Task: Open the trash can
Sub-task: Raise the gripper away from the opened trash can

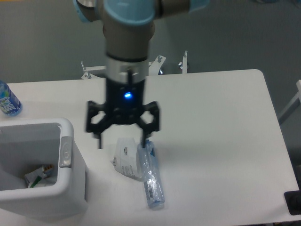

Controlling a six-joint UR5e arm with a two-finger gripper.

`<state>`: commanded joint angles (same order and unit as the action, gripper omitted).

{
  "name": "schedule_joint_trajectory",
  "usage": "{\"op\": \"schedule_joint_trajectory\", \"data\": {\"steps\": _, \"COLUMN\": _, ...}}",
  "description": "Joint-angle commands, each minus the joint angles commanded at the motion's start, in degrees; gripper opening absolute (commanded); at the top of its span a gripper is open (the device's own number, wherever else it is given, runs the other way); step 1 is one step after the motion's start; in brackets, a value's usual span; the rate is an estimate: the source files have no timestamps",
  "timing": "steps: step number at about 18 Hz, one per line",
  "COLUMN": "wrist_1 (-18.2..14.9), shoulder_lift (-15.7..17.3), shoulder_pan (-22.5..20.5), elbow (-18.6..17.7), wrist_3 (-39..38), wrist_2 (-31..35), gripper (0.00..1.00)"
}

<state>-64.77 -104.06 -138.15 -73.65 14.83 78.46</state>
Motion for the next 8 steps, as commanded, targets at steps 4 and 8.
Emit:
{"op": "schedule_joint_trajectory", "data": {"steps": 4, "wrist_1": -2.20, "shoulder_lift": 0.88, "shoulder_pan": -2.38, "elbow": -3.95, "wrist_3": 14.74, "wrist_2": 11.34, "gripper": 1.00}}
{"op": "schedule_joint_trajectory", "data": {"steps": 8, "wrist_1": -4.49, "shoulder_lift": 1.58, "shoulder_pan": -5.27, "elbow": -5.10, "wrist_3": 25.77, "wrist_2": 15.05, "gripper": 1.00}}
